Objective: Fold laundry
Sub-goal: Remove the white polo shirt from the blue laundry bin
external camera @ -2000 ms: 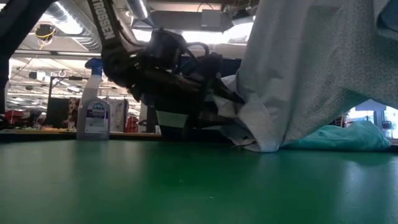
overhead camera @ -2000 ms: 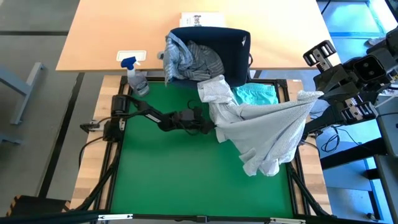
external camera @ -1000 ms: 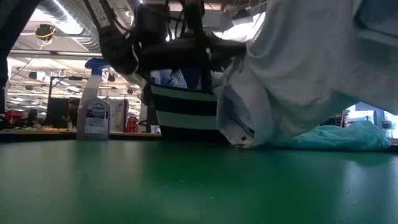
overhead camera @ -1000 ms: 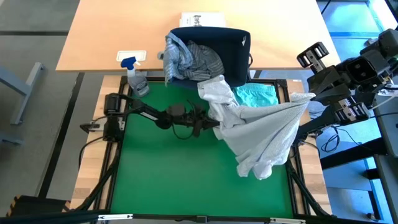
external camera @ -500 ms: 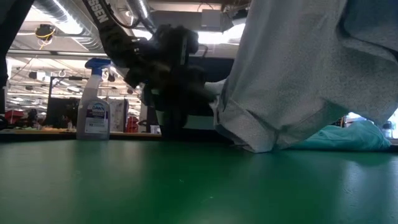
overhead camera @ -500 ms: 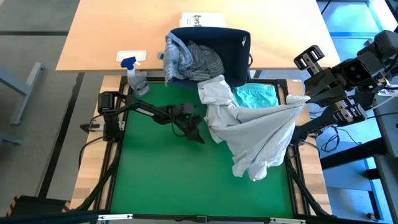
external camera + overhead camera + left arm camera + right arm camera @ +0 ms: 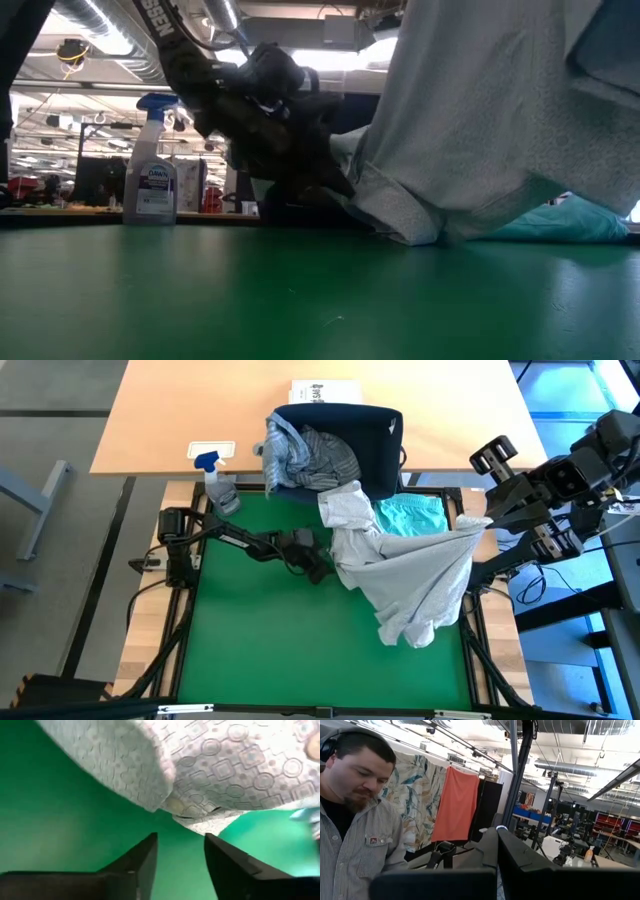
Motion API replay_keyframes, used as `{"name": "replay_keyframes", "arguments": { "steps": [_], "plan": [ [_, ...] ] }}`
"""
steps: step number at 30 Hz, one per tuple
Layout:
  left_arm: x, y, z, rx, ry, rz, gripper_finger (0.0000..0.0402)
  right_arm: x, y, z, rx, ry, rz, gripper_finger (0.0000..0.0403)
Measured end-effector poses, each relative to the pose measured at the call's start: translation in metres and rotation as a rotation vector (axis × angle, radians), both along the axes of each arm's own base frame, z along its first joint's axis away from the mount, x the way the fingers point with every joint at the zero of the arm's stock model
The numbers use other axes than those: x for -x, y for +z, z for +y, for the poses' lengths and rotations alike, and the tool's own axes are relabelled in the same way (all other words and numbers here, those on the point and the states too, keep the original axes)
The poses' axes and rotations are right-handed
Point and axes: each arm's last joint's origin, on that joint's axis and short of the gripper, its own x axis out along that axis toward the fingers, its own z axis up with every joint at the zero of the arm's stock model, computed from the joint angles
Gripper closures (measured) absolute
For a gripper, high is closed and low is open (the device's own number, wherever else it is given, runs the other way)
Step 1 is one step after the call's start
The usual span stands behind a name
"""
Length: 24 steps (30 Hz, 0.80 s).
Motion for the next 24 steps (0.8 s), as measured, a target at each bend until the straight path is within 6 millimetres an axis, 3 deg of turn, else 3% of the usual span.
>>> {"name": "replay_keyframes", "arguments": {
  "steps": [3,8,15,20,24],
  "plan": [
    [-0.001,0.000,-0.006,-0.134,-0.053,-0.003,0.0211,0.000,0.000,0.000,0.000,0.000,0.004,0.0402],
    [-0.009,-0.010,-0.011,-0.298,-0.121,-0.052,0.0203,0.000,0.000,0.000,0.001,0.000,0.003,0.0402],
    [-0.017,-0.027,-0.010,-0.262,-0.073,-0.124,0.0204,0.000,0.000,0.000,0.001,0.000,0.002,0.0402],
    [-0.024,-0.012,-0.012,-0.274,-0.151,-0.305,0.0231,0.000,0.000,0.000,0.001,0.000,0.001,0.0402],
    [-0.024,-0.010,-0.012,-0.281,-0.152,-0.334,0.0285,0.000,0.000,0.000,0.001,0.000,0.002,0.0402]
  ]
}}
